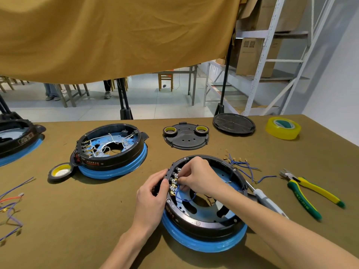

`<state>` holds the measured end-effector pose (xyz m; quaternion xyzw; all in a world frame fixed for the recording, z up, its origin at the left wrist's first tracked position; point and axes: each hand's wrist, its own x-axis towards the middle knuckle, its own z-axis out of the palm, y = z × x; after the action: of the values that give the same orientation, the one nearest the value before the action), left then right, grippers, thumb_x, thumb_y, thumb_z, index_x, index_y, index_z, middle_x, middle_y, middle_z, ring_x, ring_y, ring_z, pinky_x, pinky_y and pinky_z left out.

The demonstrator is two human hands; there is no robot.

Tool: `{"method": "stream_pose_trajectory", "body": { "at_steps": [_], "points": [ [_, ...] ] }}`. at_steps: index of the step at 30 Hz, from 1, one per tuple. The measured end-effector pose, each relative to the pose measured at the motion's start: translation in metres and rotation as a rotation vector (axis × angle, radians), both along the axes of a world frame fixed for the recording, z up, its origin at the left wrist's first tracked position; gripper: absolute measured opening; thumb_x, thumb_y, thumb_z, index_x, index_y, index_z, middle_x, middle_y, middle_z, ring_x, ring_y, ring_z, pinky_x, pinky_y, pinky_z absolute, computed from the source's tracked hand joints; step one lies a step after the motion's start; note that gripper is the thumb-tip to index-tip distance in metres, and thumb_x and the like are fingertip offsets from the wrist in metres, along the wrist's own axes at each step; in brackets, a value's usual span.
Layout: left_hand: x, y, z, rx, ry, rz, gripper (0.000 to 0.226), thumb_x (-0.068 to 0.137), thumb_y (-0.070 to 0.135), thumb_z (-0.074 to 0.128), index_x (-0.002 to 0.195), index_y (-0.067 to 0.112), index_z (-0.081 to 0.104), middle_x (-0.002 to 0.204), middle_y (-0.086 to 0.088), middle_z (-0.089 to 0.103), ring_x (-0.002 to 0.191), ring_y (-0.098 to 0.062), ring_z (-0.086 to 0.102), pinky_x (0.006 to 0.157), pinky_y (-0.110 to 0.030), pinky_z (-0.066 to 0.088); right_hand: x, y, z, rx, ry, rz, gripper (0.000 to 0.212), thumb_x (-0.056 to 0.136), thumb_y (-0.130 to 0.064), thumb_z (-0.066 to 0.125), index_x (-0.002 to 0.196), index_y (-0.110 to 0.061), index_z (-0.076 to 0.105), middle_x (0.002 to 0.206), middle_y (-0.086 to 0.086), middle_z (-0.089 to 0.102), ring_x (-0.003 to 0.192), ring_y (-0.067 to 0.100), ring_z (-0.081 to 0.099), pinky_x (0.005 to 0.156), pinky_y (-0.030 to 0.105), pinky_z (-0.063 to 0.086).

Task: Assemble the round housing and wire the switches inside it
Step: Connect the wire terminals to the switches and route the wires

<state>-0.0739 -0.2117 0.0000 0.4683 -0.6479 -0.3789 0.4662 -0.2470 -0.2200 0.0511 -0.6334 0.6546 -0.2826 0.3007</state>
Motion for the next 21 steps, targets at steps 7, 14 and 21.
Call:
{"method": "stream_pose_trajectory", "body": {
  "at_steps": [7,14,21],
  "points": [
    [0.003,0.000,0.000,-0.009,-0.027,-0.010,0.035,0.103,0.026,0.056,0.137,0.022,0.064,0.127,0.012,0.069,0.121,-0.004,0.062,0.105,-0.045,0.053,-0.003,0.008,0.003,0.011,-0.025,-0.009,0.011,0.097,-0.007,0.066,0.093,-0.003,0.076,0.071,0.010,0.076,0.060,0.016,0.075,0.060,0.024,0.062],
    [0.002,-0.002,-0.003,-0.007,-0.092,-0.064,0.039,0.106,0.032,0.048,0.145,0.033,0.054,0.139,0.018,0.058,0.132,0.004,0.047,0.112,-0.030,0.041,-0.004,0.000,0.008,0.079,0.063,-0.056,0.015,0.098,-0.002,0.060,0.096,0.006,0.072,0.067,0.014,0.074,0.054,0.019,0.073,0.051,0.022,0.057],
    [0.002,-0.006,-0.005,-0.010,-0.123,-0.101,0.034,0.107,0.031,0.044,0.139,0.042,0.047,0.131,0.036,0.048,0.125,0.027,0.032,0.096,-0.003,0.029,-0.005,-0.010,0.014,0.174,0.003,-0.052,0.010,0.097,-0.006,0.068,0.095,0.002,0.074,0.066,0.012,0.075,0.057,0.018,0.073,0.052,0.020,0.056]
  ]
}}
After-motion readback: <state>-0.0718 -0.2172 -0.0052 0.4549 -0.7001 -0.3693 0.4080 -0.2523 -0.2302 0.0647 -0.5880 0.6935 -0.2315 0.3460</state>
